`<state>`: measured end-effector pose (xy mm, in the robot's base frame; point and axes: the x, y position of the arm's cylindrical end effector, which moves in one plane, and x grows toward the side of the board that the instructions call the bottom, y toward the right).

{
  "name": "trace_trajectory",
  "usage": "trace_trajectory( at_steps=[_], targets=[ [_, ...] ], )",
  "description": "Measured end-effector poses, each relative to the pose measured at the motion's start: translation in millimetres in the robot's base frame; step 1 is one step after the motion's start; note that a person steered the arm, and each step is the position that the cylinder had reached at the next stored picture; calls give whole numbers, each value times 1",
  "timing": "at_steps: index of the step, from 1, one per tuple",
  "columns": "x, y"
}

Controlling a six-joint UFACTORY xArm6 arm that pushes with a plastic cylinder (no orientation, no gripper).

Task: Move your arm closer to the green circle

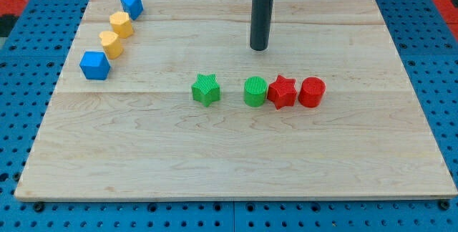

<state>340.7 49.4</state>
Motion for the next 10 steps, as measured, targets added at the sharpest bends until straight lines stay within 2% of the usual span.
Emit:
trace_trajectory(
  at_steps=[5, 7, 10],
  targets=[
    [0, 0],
    [34, -40],
    [47, -47]
  ],
)
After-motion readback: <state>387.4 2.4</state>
